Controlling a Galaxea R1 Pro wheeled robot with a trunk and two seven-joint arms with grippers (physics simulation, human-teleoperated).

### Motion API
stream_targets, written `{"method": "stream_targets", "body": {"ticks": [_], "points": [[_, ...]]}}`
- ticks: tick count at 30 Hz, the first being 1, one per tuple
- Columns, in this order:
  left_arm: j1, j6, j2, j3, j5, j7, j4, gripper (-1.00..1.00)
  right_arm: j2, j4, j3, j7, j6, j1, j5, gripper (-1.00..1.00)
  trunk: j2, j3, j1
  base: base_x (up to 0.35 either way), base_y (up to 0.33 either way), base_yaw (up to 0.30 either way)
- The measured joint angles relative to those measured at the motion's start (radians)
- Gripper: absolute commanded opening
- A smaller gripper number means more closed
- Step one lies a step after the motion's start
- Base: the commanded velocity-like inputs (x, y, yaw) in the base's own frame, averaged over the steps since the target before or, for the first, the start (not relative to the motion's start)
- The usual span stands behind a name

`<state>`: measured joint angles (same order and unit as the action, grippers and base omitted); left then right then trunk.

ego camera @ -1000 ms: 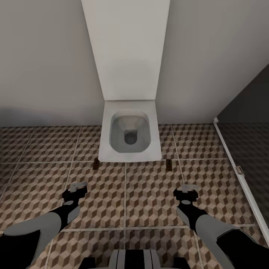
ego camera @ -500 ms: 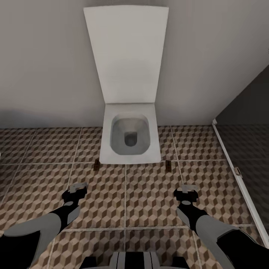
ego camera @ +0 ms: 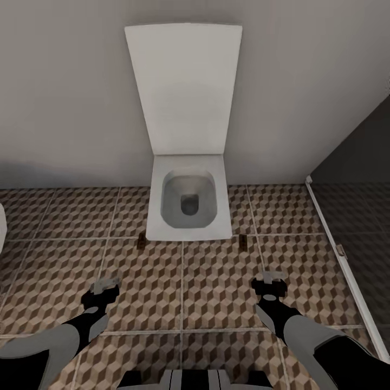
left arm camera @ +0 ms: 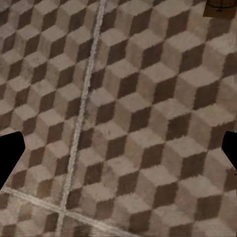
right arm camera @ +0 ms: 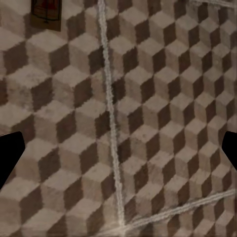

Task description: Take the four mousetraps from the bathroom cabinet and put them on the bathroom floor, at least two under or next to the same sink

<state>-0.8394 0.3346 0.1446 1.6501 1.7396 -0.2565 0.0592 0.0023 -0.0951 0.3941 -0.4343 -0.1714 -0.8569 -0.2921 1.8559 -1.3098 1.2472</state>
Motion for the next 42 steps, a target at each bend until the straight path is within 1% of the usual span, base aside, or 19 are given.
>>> {"method": "stream_targets", "body": {"ticks": [5,8,14,21,24,26,35,38,42], "points": [[0.039,0.0,0.009,0.0,0.0,0.0,-0.001,1.0,0.0,0.001,0.0,0.0,-0.001,0.026,0.0,1.0,-0.035,0.016,-0.019,0.0,0.0,0.0],[0.051,0.0,0.011,0.0,0.0,0.0,0.001,1.0,-0.002,0.003,0.0,0.0,-0.01,0.037,0.001,1.0,-0.056,0.025,-0.031,0.0,0.0,0.0],[0.066,-0.001,0.01,0.0,0.0,0.0,0.005,1.0,-0.008,0.009,0.0,-0.001,-0.064,0.072,0.0,1.0,-0.098,0.044,-0.054,0.0,0.0,0.0],[0.096,-0.002,0.005,0.0,0.0,0.003,0.008,1.0,-0.024,0.015,-0.001,0.0,-0.112,0.123,0.006,1.0,-0.147,0.066,-0.08,0.0,0.0,0.0],[0.116,-0.002,0.001,0.0,0.0,0.005,0.009,1.0,-0.028,0.017,0.0,0.0,-0.121,0.142,0.009,1.0,-0.168,0.078,-0.092,0.0,0.0,0.0],[0.144,-0.002,0.0,0.0,0.0,0.006,0.026,1.0,-0.033,0.018,-0.001,0.0,-0.127,0.17,0.011,1.0,-0.182,0.087,-0.1,0.0,0.0,0.0],[0.202,-0.001,0.0,0.0,0.0,0.007,0.047,1.0,-0.032,0.019,0.001,0.0,-0.164,0.236,0.015,1.0,-0.245,0.129,-0.134,0.0,0.0,0.0],[0.218,-0.002,0.0,0.0,0.0,0.007,0.052,1.0,-0.032,0.02,0.001,0.0,-0.186,0.264,0.023,1.0,-0.266,0.143,-0.146,0.0,0.0,0.0],[0.238,-0.002,0.0,0.0,0.0,0.008,0.058,1.0,-0.031,0.019,0.001,0.0,-0.218,0.299,0.051,1.0,-0.294,0.162,-0.161,0.0,0.0,0.0]]}}
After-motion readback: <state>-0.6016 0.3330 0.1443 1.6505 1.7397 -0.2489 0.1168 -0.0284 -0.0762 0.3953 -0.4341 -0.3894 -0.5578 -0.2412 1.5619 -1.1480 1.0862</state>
